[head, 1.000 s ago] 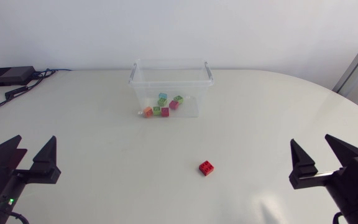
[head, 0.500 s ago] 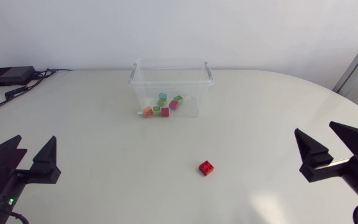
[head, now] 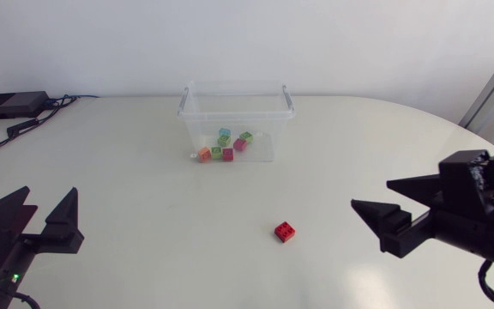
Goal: Place the duplo bricks in the container
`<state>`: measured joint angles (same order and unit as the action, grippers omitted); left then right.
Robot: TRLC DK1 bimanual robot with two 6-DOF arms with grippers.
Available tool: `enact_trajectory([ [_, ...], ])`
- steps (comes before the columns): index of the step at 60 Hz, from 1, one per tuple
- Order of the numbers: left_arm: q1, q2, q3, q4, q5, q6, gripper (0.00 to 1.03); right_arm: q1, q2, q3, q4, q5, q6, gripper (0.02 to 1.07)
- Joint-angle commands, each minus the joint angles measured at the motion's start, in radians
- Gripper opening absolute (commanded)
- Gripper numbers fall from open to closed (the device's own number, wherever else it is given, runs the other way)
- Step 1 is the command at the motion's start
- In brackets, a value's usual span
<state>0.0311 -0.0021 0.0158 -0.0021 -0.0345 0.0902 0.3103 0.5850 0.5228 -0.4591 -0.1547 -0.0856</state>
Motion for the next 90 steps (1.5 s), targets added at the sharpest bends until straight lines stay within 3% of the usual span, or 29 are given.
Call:
enact_trajectory([
  [1, 0.007, -0.010, -0.016, 0.004, -0.007, 0.017, 0.99, 0.019, 0.087, 0.045, -0.029, -0.020, 0.015, 1.02],
  [42, 0.007, -0.010, -0.016, 0.004, -0.007, 0.017, 0.99, 0.102, 0.569, 0.177, -0.047, 0.000, -0.138, 1.02],
  [90, 0.007, -0.010, -0.016, 0.004, -0.007, 0.017, 0.99, 0.179, 0.929, 0.306, 0.073, 0.001, -0.095, 1.02],
])
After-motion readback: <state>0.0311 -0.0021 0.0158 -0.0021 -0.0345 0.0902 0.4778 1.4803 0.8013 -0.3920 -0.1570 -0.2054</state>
